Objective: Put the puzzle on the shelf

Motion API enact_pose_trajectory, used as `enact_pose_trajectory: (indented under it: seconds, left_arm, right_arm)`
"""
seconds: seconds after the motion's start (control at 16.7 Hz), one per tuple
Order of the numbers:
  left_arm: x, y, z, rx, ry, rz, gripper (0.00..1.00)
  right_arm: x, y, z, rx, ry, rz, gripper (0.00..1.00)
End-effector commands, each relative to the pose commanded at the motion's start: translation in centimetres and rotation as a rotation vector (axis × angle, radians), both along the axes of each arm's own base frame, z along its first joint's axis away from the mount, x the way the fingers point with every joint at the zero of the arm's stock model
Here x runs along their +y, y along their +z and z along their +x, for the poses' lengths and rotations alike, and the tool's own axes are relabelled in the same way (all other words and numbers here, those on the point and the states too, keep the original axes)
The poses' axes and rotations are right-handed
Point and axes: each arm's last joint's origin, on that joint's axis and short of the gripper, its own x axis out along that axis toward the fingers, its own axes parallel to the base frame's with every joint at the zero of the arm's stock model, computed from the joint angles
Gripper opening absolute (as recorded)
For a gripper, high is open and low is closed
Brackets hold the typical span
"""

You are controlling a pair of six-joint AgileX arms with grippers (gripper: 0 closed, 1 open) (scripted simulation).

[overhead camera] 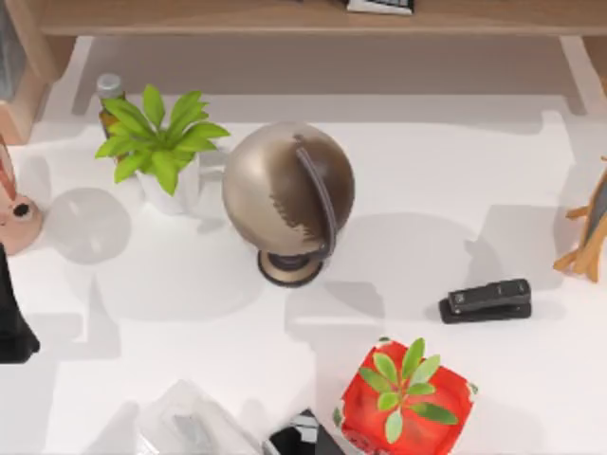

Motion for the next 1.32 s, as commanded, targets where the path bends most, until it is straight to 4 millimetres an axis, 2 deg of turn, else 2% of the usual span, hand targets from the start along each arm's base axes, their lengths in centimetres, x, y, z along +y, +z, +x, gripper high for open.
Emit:
enact_pose_trajectory:
  seconds: [0.18,0.3,0.54,0.72,0.9,1.02,1.14,1.32]
  left_arm:
    - [0.0,0.0,0.0,0.0,0.0,0.0,1.0]
    - [0.0,0.0,0.0,0.0,0.0,0.0,1.0]
    - [0.0,0.0,0.0,0.0,0.0,0.0,1.0]
    - [0.0,0.0,0.0,0.0,0.0,0.0,1.0]
    - [0.0,0.0,0.0,0.0,0.0,0.0,1.0]
    - [0.0,0.0,0.0,0.0,0.0,0.0,1.0]
    - [0.0,0.0,0.0,0.0,0.0,0.0,1.0]
    - [0.0,0.0,0.0,0.0,0.0,0.0,1.0]
  right_arm:
    - [-0.2,0.0,0.1,0.003,-0.009,0.004,1.0]
    - [-1.5,0.2,0.2,0.007,-0.061,0.016,1.0]
    - [-6.2,1.3,0.9,0.036,-0.238,0.091,1.0]
    - [-10.4,3.2,2.3,0.069,-0.365,0.192,1.0]
    - [-13.8,6.2,4.9,0.11,-0.457,0.318,1.0]
    - [-15.3,8.8,7.2,0.148,-0.497,0.415,1.0]
    - [-15.8,11.5,9.7,0.2,-0.526,0.52,1.0]
    - [-14.6,14.9,13.7,0.32,-0.554,0.689,1.0]
